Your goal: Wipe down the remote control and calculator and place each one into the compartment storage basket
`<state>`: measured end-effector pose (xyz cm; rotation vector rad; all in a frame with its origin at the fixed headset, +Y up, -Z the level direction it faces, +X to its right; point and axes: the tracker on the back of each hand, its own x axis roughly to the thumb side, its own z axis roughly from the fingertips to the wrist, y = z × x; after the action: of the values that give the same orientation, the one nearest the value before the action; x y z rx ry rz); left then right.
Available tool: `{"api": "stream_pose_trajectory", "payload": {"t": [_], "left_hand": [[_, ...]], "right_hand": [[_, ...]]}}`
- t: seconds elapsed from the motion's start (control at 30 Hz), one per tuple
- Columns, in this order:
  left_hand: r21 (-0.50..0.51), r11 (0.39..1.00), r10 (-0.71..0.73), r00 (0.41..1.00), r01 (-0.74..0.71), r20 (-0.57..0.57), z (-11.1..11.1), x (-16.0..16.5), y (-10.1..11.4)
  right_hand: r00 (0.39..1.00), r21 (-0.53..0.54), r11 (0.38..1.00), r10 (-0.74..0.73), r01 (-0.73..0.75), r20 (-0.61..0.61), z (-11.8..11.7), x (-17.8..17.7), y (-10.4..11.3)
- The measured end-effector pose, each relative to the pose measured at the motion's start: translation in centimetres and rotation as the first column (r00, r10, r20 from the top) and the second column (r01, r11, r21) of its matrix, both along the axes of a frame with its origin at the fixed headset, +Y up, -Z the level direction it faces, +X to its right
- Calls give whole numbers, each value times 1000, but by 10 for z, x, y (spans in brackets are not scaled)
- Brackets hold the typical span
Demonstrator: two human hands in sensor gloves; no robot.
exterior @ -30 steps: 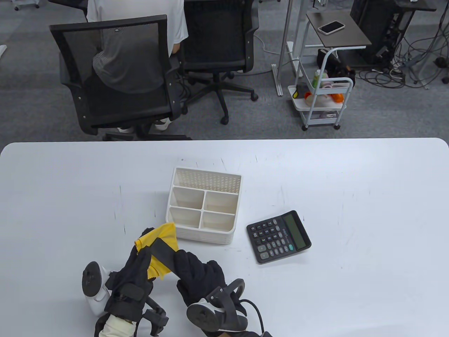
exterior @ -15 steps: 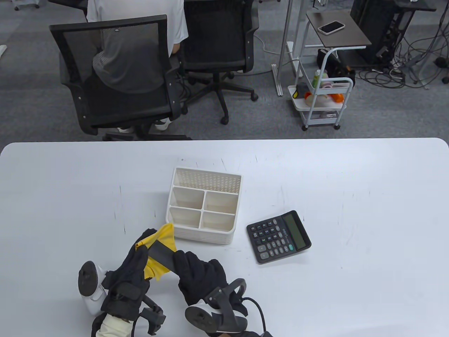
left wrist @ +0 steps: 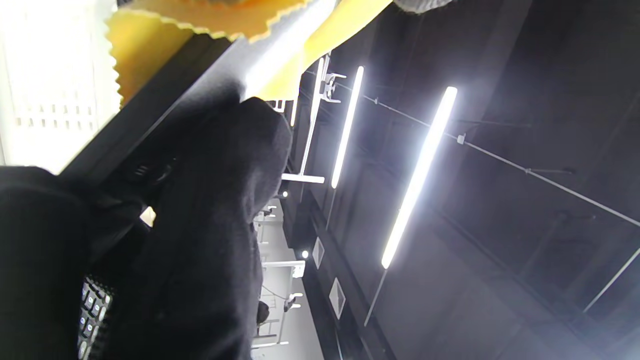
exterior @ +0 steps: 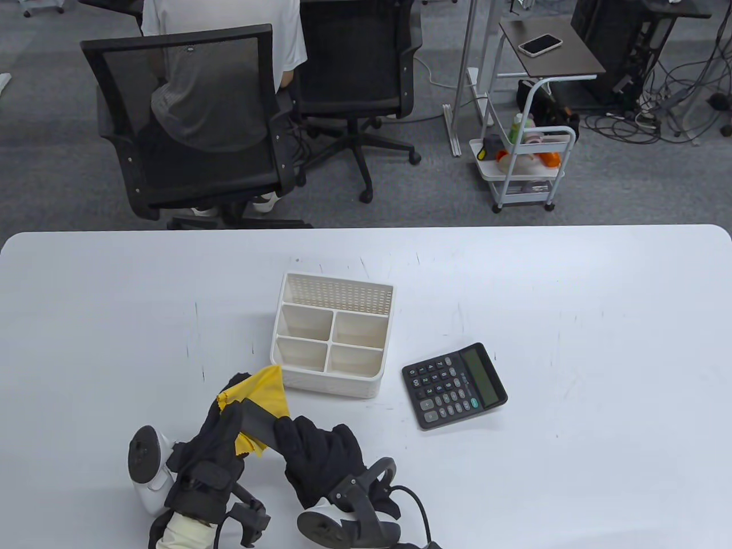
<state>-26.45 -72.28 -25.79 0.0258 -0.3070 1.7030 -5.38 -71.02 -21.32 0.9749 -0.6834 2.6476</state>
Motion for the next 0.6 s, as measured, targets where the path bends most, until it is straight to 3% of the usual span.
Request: {"api": "stream_pose_trajectory", "payload": {"t": [0.23,0.37,0.6], "left_hand": [[-5,1000,-22,999,22,28,0,7,0],[-14,998,-53,997,53,48,-2,10,-4],[-19,990,-136,983,139,125,-1,26,-7]], "right_hand": [[997,-48,998,-38,41,66,-13,15,0],[981,-169,969,-167,181,94,-21,24,-1],[992,-86,988,-122,125,33,-14,16,3]]}}
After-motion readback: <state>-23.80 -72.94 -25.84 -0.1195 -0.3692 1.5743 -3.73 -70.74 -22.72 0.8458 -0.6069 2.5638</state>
